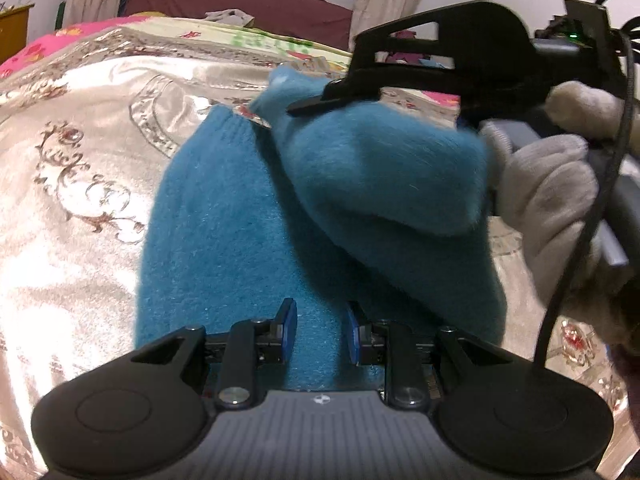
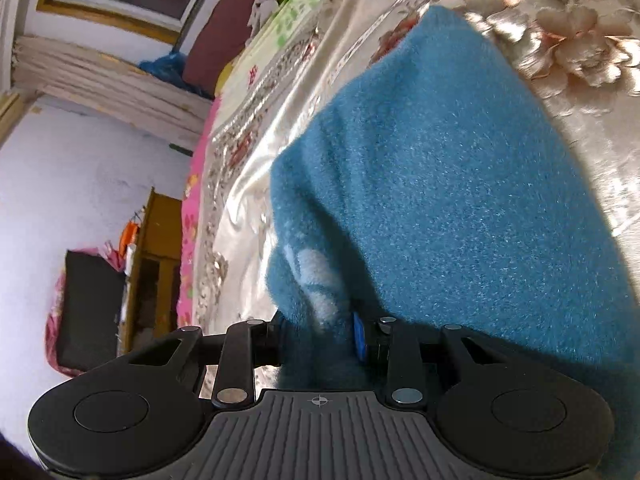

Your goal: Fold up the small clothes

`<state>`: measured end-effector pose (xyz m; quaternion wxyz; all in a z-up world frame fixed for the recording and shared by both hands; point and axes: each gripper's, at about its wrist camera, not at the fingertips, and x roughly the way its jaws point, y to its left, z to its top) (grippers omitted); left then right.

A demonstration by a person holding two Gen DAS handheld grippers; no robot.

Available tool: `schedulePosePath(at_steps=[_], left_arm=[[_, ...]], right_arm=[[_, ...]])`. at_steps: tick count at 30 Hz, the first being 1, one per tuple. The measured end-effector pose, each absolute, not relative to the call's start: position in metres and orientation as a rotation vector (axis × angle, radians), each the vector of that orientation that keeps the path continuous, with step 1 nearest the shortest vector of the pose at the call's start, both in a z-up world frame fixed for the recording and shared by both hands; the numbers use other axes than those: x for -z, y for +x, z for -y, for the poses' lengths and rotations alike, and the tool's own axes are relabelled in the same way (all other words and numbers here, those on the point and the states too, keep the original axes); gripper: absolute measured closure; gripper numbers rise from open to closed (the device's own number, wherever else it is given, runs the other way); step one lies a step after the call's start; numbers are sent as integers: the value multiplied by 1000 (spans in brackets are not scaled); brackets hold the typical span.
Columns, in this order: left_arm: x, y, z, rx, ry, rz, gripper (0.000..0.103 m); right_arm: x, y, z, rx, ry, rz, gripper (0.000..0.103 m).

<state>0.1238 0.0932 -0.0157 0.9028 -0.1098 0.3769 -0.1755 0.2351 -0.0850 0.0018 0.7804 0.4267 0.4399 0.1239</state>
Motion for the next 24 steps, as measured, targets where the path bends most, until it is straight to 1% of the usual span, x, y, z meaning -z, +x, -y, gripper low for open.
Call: schedulePosePath(at_steps=[5, 8, 9, 11, 13, 15, 16, 18, 23, 24], left_arm=[[11, 119, -105, 320, -250, -766, 73], [4, 103, -115, 280, -249, -734, 73], [1, 97, -118, 266, -252, -721, 73], [-5, 86, -125, 242, -264, -686, 73], [-14, 77, -132, 233, -275, -632, 73], [-25, 69, -134, 230, -269, -584, 73], [-29, 66, -133, 229, -261, -565, 70], [-37, 61, -132, 219, -238, -530, 63], [-47, 74, -123, 201, -149, -491, 60], [-47, 76, -124, 204, -156, -502, 58]], right_arm=[[4, 247, 72, -274, 876, -980, 73], [3, 247, 67, -315, 830, -987, 72], [3, 247, 64, -342, 817, -997, 71], [4, 247, 62, -377, 798, -1017, 70], [3, 248, 60, -410, 762, -1028, 68], [-1, 250, 60, -458, 749, -1043, 61], [-3, 251, 58, -492, 738, -1051, 59], [-9, 251, 55, -535, 699, -1060, 51], [-31, 243, 55, -611, 590, -1043, 51], [-34, 242, 57, -608, 563, -1038, 51]])
